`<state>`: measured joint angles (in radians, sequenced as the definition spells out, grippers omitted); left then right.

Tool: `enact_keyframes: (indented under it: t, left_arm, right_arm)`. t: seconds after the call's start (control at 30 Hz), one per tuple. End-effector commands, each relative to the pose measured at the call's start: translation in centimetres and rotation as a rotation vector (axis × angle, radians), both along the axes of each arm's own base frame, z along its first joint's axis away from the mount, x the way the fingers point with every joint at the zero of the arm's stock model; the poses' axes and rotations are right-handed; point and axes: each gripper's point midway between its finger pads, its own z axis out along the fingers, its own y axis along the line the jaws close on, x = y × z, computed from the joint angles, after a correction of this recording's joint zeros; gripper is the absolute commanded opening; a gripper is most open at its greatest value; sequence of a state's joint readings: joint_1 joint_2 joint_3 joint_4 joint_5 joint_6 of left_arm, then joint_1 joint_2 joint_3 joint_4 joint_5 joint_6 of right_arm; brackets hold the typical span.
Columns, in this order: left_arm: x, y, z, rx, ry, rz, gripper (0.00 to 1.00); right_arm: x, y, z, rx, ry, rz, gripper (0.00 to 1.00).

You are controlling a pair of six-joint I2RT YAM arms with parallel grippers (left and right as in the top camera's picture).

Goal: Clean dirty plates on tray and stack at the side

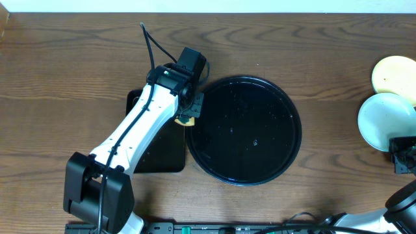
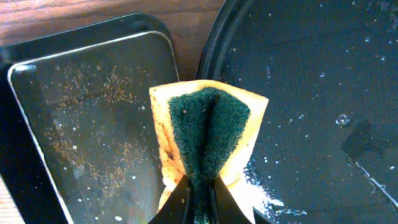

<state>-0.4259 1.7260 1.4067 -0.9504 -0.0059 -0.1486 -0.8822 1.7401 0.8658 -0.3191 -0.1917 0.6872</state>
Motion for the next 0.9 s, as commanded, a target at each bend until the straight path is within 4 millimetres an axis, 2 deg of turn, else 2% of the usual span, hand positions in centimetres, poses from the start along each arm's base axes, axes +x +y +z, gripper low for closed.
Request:
enact_keyframes:
  t: [0.0, 0.17, 0.37, 0.5, 0.87]
  left_arm:
    - [-0.1, 0.3, -0.2, 0.010, 0.011, -0.011, 0.09]
    - [-0.1, 0.3, -0.2, 0.009, 0.010, -0.011, 0.09]
    - [-0.1, 0.3, -0.2, 0.009, 0.010, -0.011, 0.09]
    - [-0.1, 0.3, -0.2, 0.010, 0.010, -0.011, 0.09]
    - [-0.1, 0.3, -0.2, 0.009, 0.009, -0.011, 0.08]
  right_arm:
    - [0.0, 0.9, 0.0, 0.005, 0.004, 0.035, 0.02]
    - [2.2, -0.6, 5.3, -0.151, -0.108, 0.079, 0.02]
    - [4.2, -2.5, 9.7, -0.263, -0.191, 0.096, 0.02]
    - [4.7, -3.7, 11.3, -0.313, -0.201, 0.082, 0.01]
    - [3.6, -7.8, 13.2, -0.511, -0.129, -0.033, 0.02]
